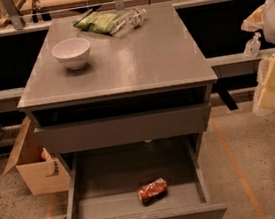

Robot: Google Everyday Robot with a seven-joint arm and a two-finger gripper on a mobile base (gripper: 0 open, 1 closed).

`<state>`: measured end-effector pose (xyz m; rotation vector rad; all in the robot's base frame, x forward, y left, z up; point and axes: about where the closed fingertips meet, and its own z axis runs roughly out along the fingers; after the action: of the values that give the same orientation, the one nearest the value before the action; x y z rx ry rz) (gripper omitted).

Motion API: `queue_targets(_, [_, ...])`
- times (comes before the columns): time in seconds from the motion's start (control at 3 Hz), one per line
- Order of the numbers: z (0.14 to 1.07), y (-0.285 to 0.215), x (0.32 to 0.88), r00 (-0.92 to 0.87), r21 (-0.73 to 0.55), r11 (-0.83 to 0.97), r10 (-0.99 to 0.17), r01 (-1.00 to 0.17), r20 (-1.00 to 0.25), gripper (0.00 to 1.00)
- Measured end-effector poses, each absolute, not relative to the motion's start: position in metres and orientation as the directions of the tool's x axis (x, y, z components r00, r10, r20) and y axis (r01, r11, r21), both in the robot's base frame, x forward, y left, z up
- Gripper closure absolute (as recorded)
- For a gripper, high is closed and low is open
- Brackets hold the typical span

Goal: Pick coke can from middle drawer and place on counter

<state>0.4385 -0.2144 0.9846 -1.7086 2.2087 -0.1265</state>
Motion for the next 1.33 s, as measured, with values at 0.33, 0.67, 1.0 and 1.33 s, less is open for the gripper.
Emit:
queue_targets(0.33, [0.985, -0.213, 0.438, -0.213, -0.287, 0.268, -0.955, -0.92, -0.208, 0.0])
queue_targets(0.67, [0.964, -0.203, 0.431, -0.196, -0.257, 0.255, -0.953, -0.932, -0.232, 0.0])
queue_targets(1.0, [0.902, -0.177, 0.41, -0.152, -0.173, 0.218, -0.933, -0.961, -0.327, 0.0])
queue_targets(1.33, [0.856, -0.158, 0.396, -0.129, -0.112, 0.187, -0.909, -0.976, -0.396, 0.0])
